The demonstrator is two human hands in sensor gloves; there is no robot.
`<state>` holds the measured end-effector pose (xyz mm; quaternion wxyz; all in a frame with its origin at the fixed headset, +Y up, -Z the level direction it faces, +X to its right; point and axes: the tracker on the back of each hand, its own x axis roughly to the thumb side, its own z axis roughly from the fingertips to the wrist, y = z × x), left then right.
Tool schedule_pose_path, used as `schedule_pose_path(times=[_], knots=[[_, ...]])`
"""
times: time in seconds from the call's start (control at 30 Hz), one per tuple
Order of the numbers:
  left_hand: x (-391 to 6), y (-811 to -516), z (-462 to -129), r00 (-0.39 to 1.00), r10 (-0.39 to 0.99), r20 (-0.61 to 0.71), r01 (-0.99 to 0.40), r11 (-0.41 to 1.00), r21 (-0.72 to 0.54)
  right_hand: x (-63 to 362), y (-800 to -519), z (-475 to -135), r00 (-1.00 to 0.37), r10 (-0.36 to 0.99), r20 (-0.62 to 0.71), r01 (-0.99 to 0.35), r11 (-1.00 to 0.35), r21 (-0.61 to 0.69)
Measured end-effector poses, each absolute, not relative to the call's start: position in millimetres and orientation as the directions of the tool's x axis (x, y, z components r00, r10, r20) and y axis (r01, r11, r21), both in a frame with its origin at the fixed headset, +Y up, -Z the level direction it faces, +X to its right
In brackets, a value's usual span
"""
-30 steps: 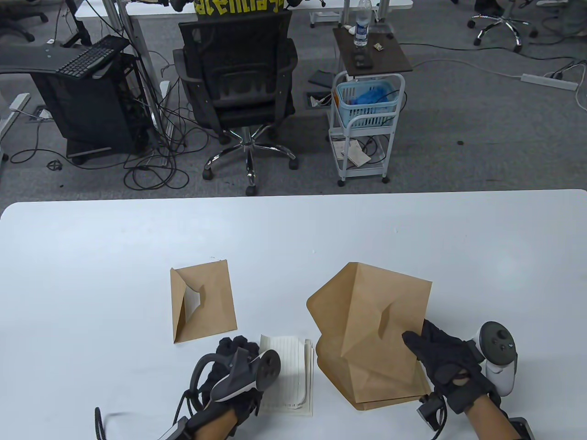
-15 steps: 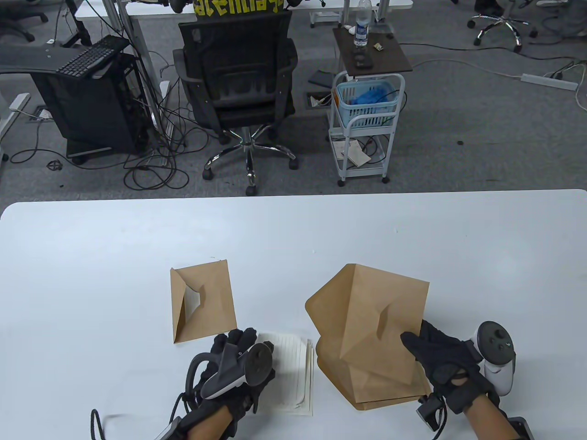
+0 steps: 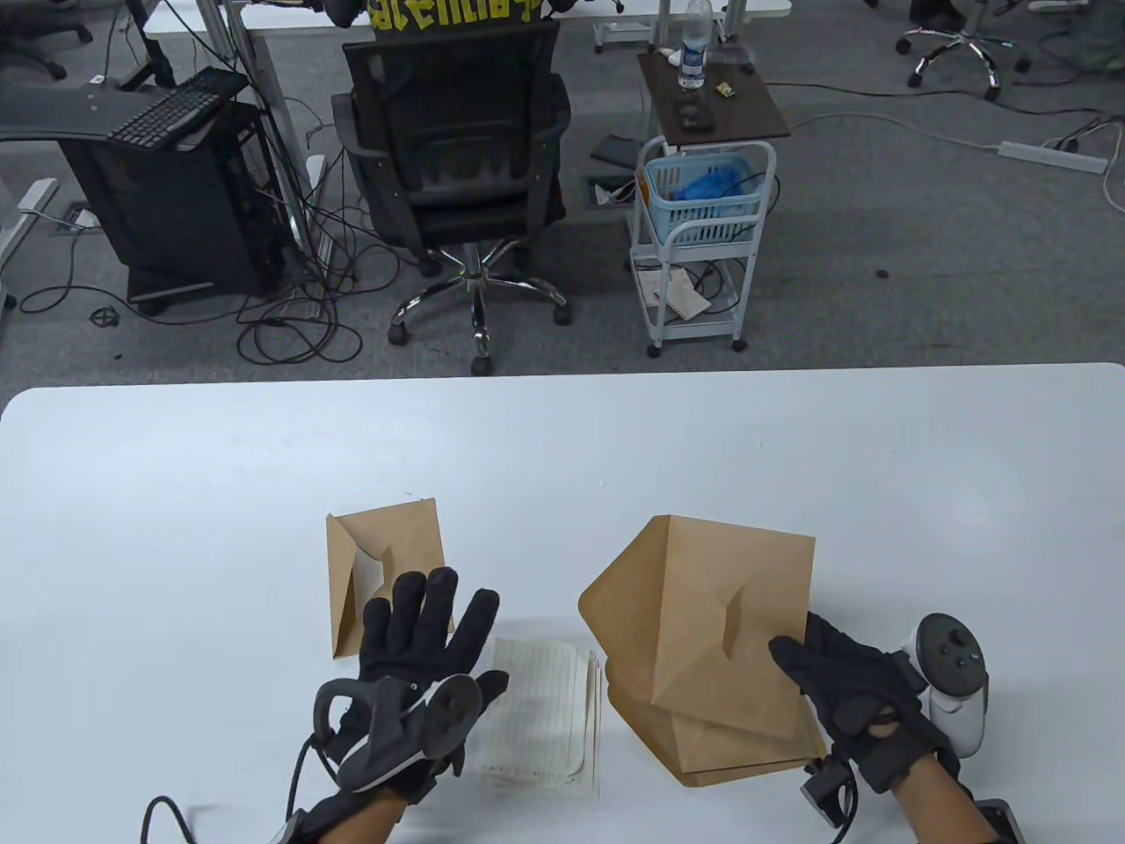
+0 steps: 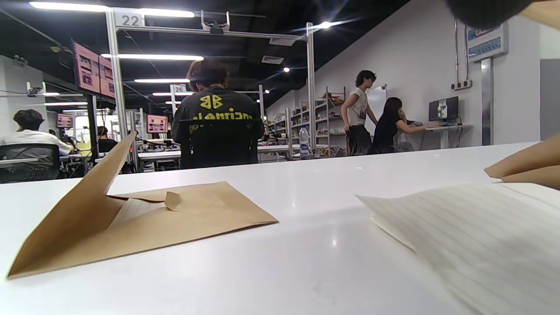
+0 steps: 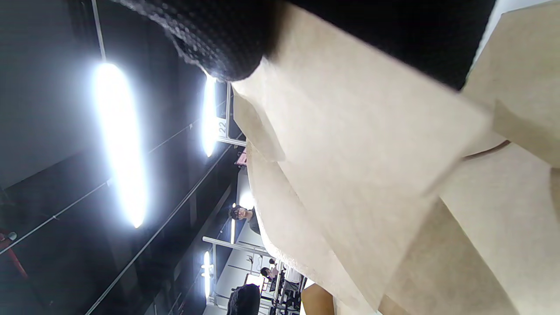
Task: Pull paper from envelopes and stack
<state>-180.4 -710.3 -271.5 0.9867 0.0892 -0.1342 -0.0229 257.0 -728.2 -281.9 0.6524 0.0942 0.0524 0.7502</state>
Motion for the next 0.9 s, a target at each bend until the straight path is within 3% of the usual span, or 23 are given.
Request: schedule_pose_path(times=[0.3, 0.67, 0.9], knots=[[-185, -724, -270, 0.963, -0.053, 0.264, 0.016, 0.990, 0.141, 257, -728, -281, -0.129, 0.990, 0.053, -0.965, -0.137, 0.223], [-185, -729, -268, 0.963, -0.040, 0.266, 0.012, 0.994, 0.107, 272, -733, -284, -0.097, 0.991, -0.088, -0.982, -0.081, 0.173], [-181, -731, -267, 0.959, -0.048, 0.281, 0.020, 0.995, 0.102, 269, -748, -288, -0.256, 0.946, -0.199, -0.950, -0.208, 0.234]])
